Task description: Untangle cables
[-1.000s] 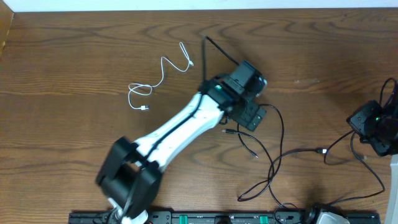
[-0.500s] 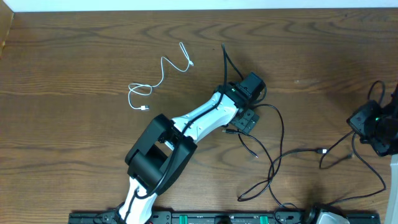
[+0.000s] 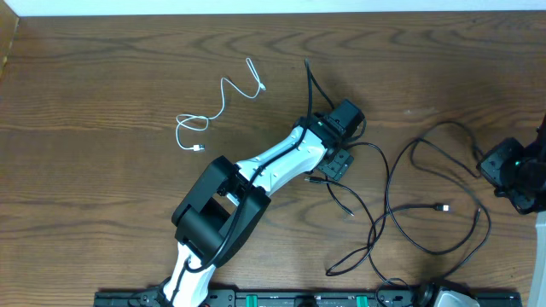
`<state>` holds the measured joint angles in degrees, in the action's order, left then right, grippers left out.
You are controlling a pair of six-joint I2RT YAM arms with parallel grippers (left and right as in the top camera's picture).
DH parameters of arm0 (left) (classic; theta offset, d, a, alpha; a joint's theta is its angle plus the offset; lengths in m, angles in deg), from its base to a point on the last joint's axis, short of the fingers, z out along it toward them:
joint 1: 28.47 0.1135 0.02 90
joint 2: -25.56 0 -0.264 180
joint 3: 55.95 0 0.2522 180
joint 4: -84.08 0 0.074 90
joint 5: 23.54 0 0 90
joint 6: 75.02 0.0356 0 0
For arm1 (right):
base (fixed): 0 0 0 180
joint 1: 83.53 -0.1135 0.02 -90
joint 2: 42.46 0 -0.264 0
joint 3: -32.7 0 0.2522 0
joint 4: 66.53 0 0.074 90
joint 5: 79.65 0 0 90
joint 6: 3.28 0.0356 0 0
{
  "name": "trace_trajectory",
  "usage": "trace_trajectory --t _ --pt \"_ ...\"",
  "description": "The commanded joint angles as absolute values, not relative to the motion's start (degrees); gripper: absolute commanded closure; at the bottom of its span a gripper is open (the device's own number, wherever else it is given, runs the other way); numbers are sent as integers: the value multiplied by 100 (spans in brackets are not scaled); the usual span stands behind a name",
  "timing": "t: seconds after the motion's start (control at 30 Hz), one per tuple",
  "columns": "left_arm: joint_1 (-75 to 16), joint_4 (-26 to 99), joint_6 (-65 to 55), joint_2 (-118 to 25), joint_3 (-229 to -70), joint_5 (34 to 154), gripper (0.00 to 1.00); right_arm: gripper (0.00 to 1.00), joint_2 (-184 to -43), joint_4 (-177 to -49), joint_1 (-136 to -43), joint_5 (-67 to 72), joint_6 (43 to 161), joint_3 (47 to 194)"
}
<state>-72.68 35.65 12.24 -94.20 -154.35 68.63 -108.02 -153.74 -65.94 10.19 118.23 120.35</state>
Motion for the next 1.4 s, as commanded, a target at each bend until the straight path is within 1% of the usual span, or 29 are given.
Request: trace_trajectory --t 0.0,0.17,0.2,0.23,0.27,0.3,0.33,0.37,0.4,0.43,0.47,0.6,0.73,0.83,0.9,1.0,1.07,1.13,1.23,1.27,1.33,1.37 --pt "-7261 3617 1211 -9479 -15249 6752 20 94 -10796 -15374 -6562 1130 11722 12135" --pt "-7261 3816 1038 -9479 -15042 6752 21 94 -10796 -15398 -6562 1130 11724 12135" --pt "-7261 3847 994 -9479 -15018 6752 22 94 -10796 -15405 -6562 1130 11722 12135" --pt "-7268 3901 999 -9479 -14980 6793 27 94 -10796 -15422 -6562 1130 11724 12135" --pt "-7268 3936 999 -9479 -14963 6850 33 94 -10796 -15438 -6562 1130 11722 12135" --pt "-7270 3958 999 -9479 -14956 6903 42 94 -10796 -15453 -6562 1130 11720 12135" --pt "-7270 3960 999 -9479 -14952 6898 57 94 -10796 -15470 -6562 1128 11683 12135" --pt "-7270 3960 1001 -9479 -14952 6892 68 94 -10796 -15483 -6562 1130 11650 12135" --pt "-7270 3960 1001 -9479 -14952 6883 75 94 -10796 -15499 -6562 1130 11624 12135" --pt "-7264 3960 1001 -9479 -14952 6850 86 94 -10796 -15525 -6562 1132 11615 12135" --pt "-7248 3958 999 -9479 -14952 6765 92 94 -10794 -15564 -6562 1130 11615 12135" --pt "-7102 3934 752 -9475 -14954 6114 92 94 -10796 -15665 -6562 1130 11611 12135" --pt "-6776 3580 605 -9265 -15033 4728 93 94 -10796 -15680 -6562 1130 11532 12135" --pt "-6422 3184 610 -8754 -15219 3819 92 93 -10796 -15669 -6562 1128 11534 12135" --pt "-6186 3158 612 -8284 -15280 3615 92 93 -10796 -15636 -6562 1128 11534 12135" --pt "-5790 3322 610 -7405 -15300 3782 92 93 -10796 -15619 -6562 1126 11536 12135" --pt "-5513 3455 610 -6819 -15300 4210 92 92 -10798 -15632 -6562 1124 11536 12133" --pt "-5233 3525 607 -6310 -15300 4879 93 91 -10800 -15643 -6562 1073 11532 12129" --pt "-4881 3423 610 -5869 -15297 6306 92 88 -10800 -15654 -6562 857 11532 12072" --pt "-4809 3300 610 -5807 -15297 6761 84 88 -10800 -15652 -6562 820 11532 12044" --pt "-4768 2935 555 -5797 -15289 7604 47 87 -10800 -15632 -6562 831 11532 11985" --pt "-4792 2778 356 -5834 -15251 7954 41 87 -10800 -15630 -6562 846 11532 11958"
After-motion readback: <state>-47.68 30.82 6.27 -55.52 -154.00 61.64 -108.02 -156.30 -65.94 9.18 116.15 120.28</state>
